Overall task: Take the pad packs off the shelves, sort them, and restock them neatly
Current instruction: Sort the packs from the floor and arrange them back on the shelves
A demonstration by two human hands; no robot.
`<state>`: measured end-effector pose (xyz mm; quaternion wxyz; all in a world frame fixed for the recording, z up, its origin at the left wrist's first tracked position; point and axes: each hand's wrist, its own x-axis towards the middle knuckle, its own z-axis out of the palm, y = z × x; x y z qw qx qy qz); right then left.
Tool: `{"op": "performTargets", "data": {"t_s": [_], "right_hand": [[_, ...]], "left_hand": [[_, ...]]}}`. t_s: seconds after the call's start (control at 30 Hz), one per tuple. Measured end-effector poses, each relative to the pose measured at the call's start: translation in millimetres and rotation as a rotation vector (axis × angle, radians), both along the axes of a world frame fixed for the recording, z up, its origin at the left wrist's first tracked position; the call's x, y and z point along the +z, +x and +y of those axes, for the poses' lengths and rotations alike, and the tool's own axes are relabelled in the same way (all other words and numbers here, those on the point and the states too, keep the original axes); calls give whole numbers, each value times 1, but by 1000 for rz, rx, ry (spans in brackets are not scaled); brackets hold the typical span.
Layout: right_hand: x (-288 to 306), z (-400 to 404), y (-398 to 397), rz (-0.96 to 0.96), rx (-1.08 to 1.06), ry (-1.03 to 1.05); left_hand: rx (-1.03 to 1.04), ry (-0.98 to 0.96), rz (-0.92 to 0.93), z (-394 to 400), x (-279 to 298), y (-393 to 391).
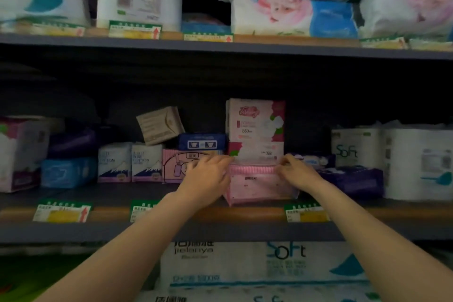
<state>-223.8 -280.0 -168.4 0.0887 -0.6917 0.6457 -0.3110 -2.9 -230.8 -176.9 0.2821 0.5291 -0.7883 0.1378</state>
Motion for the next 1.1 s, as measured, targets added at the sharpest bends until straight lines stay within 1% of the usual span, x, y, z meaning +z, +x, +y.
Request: {"op": "performTargets", "data": {"t_s": [0.07,0.13,0.2,0.23,0.3,0.37,0.4,0.47,0.5,0.53,0.6,0.67,0.77,0.87,0.93,1.0,1.07,1.1], "right_hand": [[2,2,5,25,43,-31],[4,7,15,38,141,-69],[7,13,27,72,237,-98],[10,16,29,108,248,-108],[19,18,25,125,188,-161],[27,13,17,75,104,-226],[30,12,16,75,119,-194],[34,8,20,77,256,-27],[36,8,25,87,308,25],[36,7,29,92,331,29],[36,9,33,114,318,-65],[31,18,37,174,302,-208],[21,36,41,276,325,-437],[19,43,31,217,381,-548],[20,40,14,187,325,-598],[20,34,-12,272,137,-554],[17,25,-41,420,-78,-349],[15,21,-53,488,-141,-225]], "left_hand": [[7,44,-35,-7,1,-2],[20,79,-44,-11,0,0],[42,86,-30,-12,-1,6],[49,71,-28,-12,-1,10],[48,9,-49,-9,-3,17],[14,-49,-74,-1,-8,21],[-5,-68,-89,5,-9,22],[-39,-78,-130,16,-10,25],[-53,-75,-150,19,-8,26],[-68,-75,-152,23,-5,27],[-73,-85,-121,25,7,25],[-27,-125,-151,22,19,19],[83,-53,-312,12,35,0],[152,27,-437,1,45,-25],[202,43,-447,-4,49,-36],[234,68,-440,-7,49,-42],[250,64,-431,-9,47,-46],[254,56,-421,-10,45,-48]]}}
